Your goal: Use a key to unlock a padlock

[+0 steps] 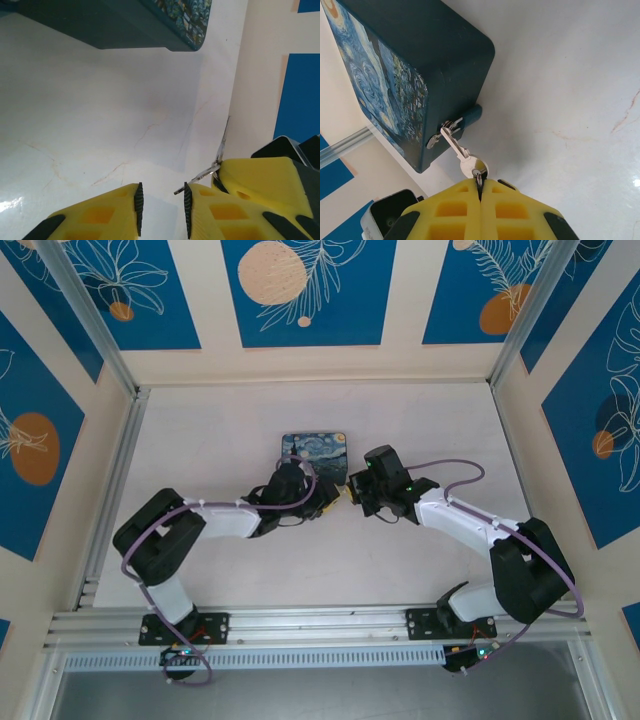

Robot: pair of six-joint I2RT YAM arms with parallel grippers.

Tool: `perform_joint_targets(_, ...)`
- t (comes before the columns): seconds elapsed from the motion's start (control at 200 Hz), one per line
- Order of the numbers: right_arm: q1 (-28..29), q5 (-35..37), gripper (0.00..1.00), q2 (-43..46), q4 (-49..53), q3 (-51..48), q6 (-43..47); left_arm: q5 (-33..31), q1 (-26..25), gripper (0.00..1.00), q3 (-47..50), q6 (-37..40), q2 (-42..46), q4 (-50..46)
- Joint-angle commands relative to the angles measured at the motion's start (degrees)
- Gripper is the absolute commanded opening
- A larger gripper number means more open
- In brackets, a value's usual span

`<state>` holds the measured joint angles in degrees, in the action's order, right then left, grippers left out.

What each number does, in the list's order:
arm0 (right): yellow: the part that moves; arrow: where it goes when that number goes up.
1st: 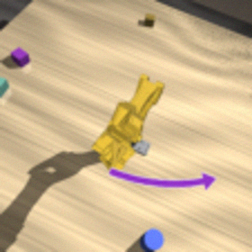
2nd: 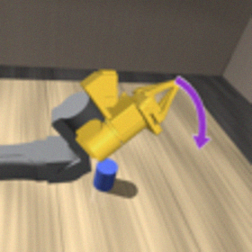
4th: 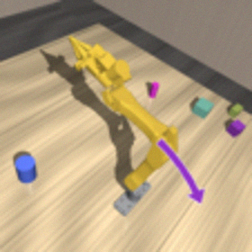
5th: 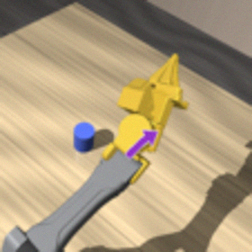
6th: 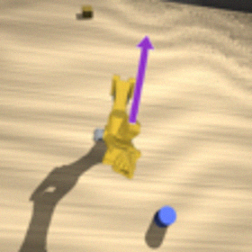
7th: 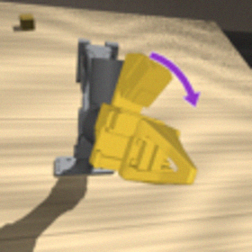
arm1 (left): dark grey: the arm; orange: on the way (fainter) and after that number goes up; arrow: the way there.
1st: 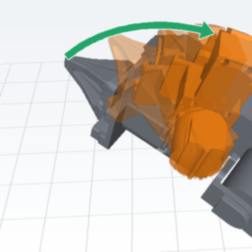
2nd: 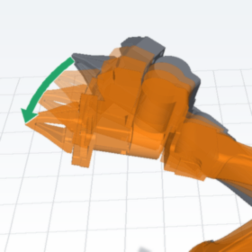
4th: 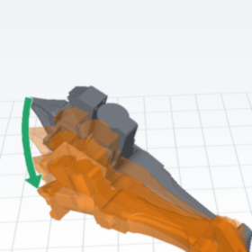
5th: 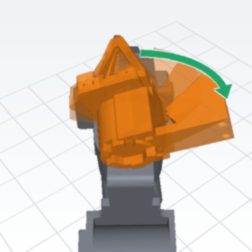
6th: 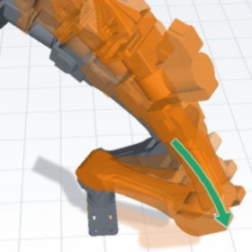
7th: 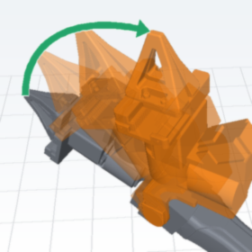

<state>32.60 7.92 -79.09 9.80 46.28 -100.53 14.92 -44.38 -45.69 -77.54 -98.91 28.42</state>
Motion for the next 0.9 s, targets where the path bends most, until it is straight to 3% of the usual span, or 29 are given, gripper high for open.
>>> perform_joint_targets(0.0,-0.2,-1.0,0.0,-0.6,-0.3,0.6,-0.8,-0.6,-0.7,0.27,-1.9,0.6,-1.1,2.1)
perform_joint_targets(0.175,-0.3,-1.4,0.0,-0.9,-0.4,0.6,-0.6,-0.6,-0.8,0.24,-2.4,0.5,-1.4,2.5)
perform_joint_targets(0.445,-0.4,-2.0,0.0,-1.3,-0.8,0.1,-0.8,-0.8,-0.8,0.29,-2.9,0.5,-1.8,3.2)
perform_joint_targets(0.895,-0.3,-2.1,0.0,-1.4,-0.8,0.1,-1.0,-0.9,-1.0,0.14,-2.9,0.4,-2.0,3.5)
